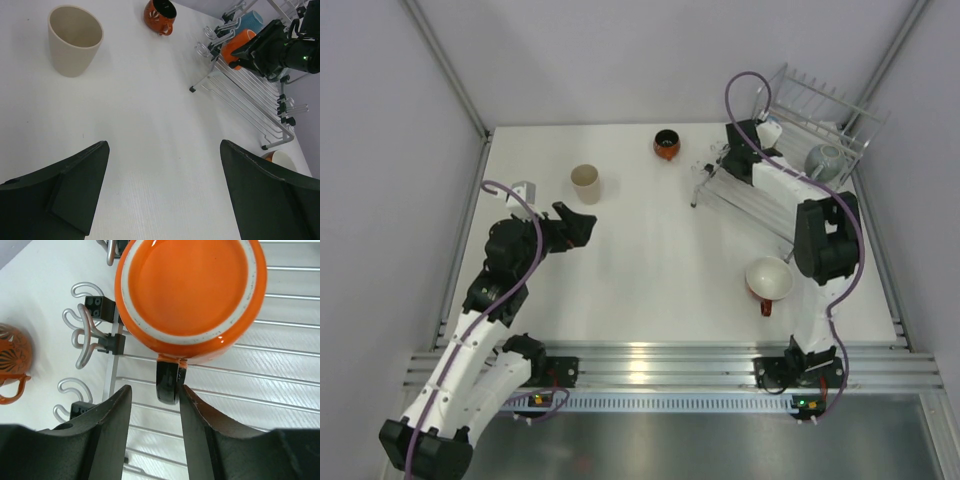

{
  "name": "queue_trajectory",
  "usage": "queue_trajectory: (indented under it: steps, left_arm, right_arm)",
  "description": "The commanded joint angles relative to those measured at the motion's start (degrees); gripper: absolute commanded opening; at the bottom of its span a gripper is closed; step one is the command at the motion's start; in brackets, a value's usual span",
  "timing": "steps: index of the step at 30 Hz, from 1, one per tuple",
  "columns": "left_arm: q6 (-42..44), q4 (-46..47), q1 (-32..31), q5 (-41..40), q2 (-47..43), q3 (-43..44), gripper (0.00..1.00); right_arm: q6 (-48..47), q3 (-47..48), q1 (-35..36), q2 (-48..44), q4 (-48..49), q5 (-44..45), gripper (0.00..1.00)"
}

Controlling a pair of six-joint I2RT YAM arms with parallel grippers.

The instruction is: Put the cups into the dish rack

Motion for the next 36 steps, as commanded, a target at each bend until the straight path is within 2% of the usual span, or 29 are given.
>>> queue_trajectory:
  steps: [1, 6, 10, 15, 18, 23, 28, 36]
  left_arm:
    - [1.14, 0.88, -0.08, 0.65, -0.86, 3.15, 0.98]
    - [1.85, -0.88, -0.08, 0.57, 2.2, 5.26, 0.98]
    - [2.55, -1.93, -0.08, 4.07, 5.63, 7.19, 0.98]
    - [-0.17, -2.2, -0.08, 13.54, 11.61, 9.04, 0.97]
    - [-1.14, -2.2, -0.34, 15.94, 15.04, 10.1, 0.95]
    - [-2.46, -2.29, -3.15, 12.96, 17.68, 10.89, 0.95]
    - [-2.02, -2.2, -9.82, 8.57, 21.02, 12.55, 0.94]
    - [-0.97, -2.2, -10.63, 4.79, 21.64, 12.47, 0.94]
  right_arm:
    - [-2.15, -0.72, -1.23, -6.01, -0.64, -1.21, 0.44]
    - [-6.18, -4.75, -3.34, -11.02, -1.0, -8.76, 0.44]
    - [-9.71, -9.32, -3.7, -16.46, -0.03, -12.28, 0.43]
    - [-12.61, -15.48, -3.79, -26.48, 0.59, -15.36, 0.41]
    - [-12.09, -20.31, -3.79, -32.63, 2.25, -16.94, 0.41]
    - [-11.82, -27.95, -3.44, -40.28, 3.92, -24.4, 0.41]
    - [-12.52, -32.53, -0.89, -45.46, 2.44, -24.5, 0.41]
    - [-13.14, -38.24, 6.31, -51.62, -8.2, -16.51, 0.39]
